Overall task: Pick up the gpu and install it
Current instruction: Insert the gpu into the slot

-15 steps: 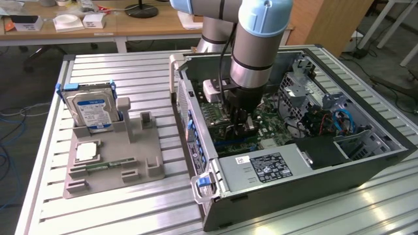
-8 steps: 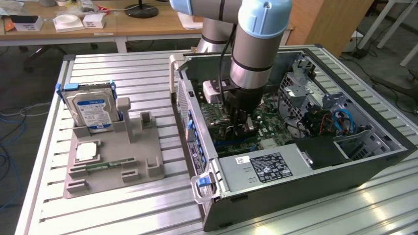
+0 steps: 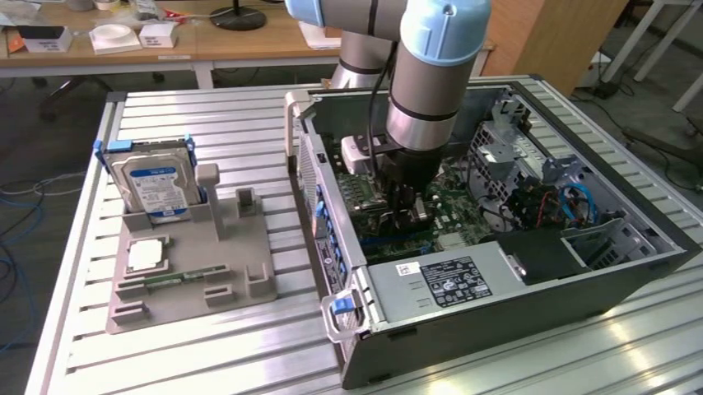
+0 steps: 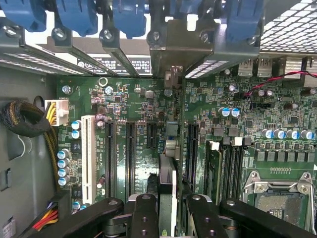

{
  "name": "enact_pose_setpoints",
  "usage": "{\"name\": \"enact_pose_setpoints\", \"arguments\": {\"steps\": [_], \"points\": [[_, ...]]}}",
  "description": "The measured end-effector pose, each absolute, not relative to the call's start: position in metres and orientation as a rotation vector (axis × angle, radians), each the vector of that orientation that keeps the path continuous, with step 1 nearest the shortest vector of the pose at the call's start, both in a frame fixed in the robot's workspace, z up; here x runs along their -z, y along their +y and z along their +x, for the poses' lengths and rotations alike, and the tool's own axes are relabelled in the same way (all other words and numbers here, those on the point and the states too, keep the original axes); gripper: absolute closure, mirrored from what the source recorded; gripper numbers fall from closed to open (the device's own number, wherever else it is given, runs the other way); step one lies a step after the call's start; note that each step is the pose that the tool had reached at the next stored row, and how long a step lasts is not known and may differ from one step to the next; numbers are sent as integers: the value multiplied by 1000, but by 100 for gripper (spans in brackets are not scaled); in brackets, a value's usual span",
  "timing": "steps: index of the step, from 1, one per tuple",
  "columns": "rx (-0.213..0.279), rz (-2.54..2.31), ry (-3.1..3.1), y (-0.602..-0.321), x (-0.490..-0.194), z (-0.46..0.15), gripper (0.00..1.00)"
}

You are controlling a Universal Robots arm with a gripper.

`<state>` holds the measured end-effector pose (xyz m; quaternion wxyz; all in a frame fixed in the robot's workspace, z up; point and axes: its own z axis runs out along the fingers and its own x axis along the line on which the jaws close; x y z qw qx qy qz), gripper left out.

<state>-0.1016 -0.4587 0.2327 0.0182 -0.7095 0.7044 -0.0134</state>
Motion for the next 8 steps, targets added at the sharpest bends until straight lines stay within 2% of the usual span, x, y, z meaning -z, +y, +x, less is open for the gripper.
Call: {"name": "enact_pose_setpoints", "arguments": {"steps": [8], "points": [[42, -2204, 2187, -459, -227, -103, 73]]}}
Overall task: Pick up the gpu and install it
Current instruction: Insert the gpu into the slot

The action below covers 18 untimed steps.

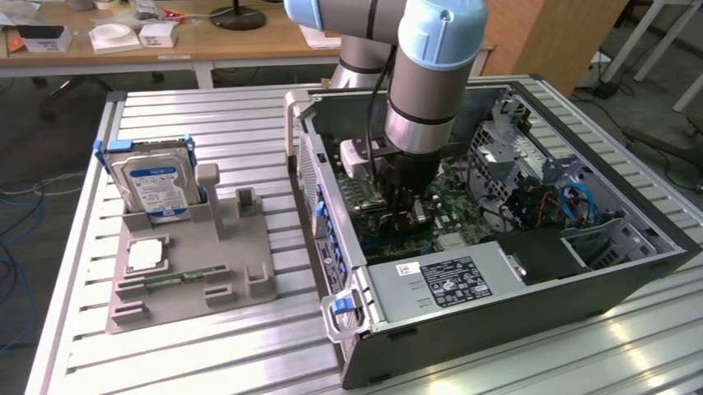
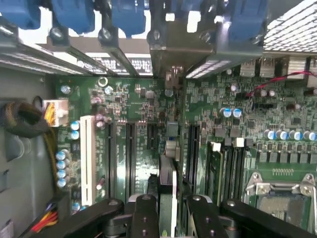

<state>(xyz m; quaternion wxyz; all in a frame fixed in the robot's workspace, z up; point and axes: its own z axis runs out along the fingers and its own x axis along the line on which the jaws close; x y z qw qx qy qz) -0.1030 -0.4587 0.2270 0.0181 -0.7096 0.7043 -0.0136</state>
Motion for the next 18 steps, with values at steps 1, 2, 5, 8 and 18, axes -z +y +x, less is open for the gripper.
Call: {"name": "enact_pose_setpoints", "arguments": {"steps": [1, 2, 5, 8, 18], "points": [[42, -2205, 2188, -459, -226, -103, 73], [42, -2205, 2188, -459, -226, -103, 73], [42, -2204, 2188, -459, -226, -103, 73], [42, -2203, 2188, -459, -226, -103, 73], [41, -2203, 2187, -459, -227, -103, 66]]}}
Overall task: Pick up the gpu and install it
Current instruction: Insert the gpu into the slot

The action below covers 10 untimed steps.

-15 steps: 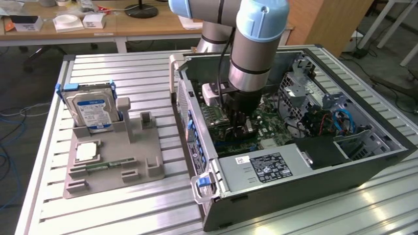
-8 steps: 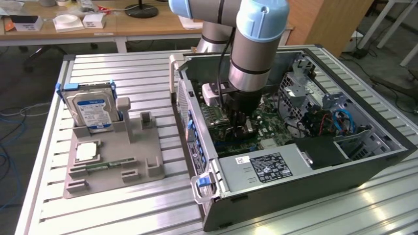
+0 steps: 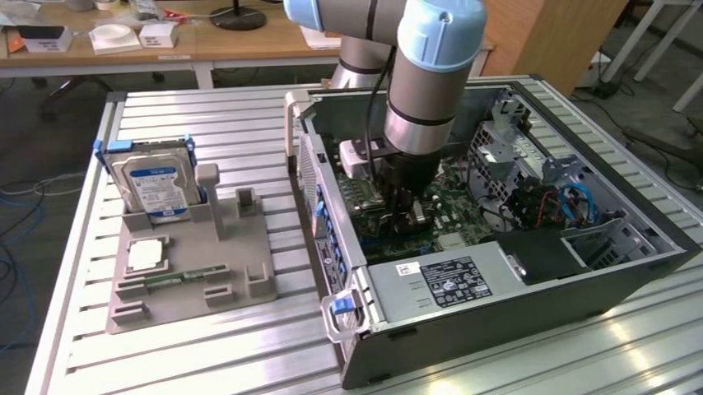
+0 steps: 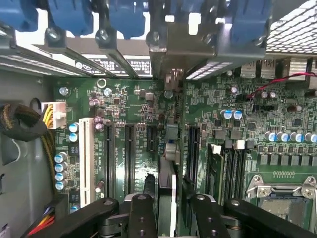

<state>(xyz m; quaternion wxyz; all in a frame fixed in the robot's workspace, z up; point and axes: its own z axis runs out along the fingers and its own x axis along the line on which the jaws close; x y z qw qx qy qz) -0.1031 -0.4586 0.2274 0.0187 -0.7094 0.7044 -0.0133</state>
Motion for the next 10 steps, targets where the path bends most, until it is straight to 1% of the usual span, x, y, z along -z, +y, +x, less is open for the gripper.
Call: {"name": "enact_pose_setpoints", "arguments": {"steps": [10], "points": [[44, -2202, 2186, -459, -245, -103, 66]]}}
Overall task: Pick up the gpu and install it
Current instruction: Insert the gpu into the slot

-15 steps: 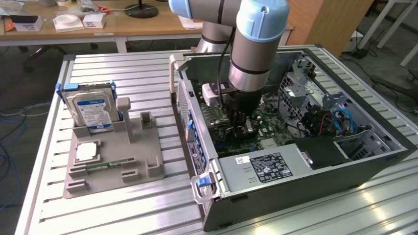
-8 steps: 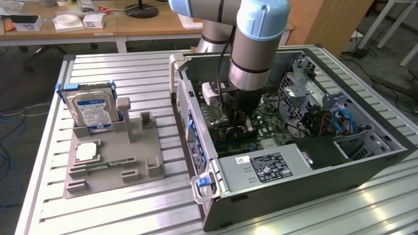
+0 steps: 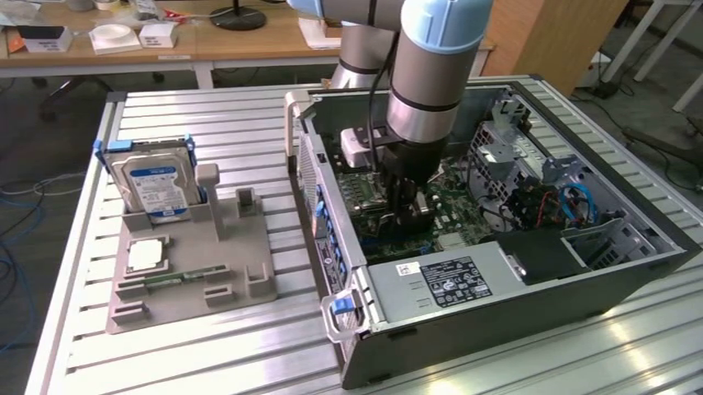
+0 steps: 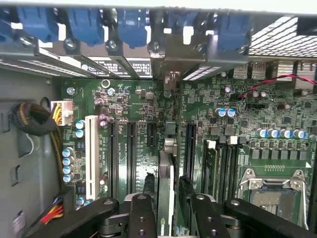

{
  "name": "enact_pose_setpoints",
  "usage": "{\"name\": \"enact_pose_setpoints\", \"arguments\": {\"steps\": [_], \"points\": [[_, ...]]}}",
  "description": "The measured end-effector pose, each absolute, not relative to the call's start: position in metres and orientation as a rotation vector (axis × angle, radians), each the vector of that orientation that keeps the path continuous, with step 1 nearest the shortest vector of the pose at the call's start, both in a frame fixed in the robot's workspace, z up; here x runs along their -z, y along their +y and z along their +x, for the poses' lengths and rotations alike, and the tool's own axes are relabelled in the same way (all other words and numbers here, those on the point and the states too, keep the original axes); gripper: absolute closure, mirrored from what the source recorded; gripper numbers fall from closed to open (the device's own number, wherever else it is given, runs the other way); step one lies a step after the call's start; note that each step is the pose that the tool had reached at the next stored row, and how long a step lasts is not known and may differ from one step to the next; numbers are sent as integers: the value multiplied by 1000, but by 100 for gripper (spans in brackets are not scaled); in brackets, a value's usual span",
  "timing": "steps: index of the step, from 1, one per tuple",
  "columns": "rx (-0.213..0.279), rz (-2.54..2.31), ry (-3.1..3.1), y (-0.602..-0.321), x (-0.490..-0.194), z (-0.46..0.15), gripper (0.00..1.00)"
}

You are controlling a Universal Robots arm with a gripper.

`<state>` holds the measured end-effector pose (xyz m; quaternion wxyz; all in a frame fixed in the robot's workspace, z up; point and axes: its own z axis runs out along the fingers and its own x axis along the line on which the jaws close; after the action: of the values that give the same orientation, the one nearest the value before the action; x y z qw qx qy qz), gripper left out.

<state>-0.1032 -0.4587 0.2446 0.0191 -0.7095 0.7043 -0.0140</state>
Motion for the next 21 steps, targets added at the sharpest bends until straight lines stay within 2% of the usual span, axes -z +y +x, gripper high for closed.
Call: {"name": "enact_pose_setpoints", "arguments": {"steps": [16, 17, 19, 21], "points": [[49, -2199, 2183, -458, -272, -104, 66], [49, -2199, 2183, -458, -273, -104, 68], [49, -2199, 2184, -458, -273, -104, 80], [49, -2199, 2184, -458, -273, -104, 80]]}}
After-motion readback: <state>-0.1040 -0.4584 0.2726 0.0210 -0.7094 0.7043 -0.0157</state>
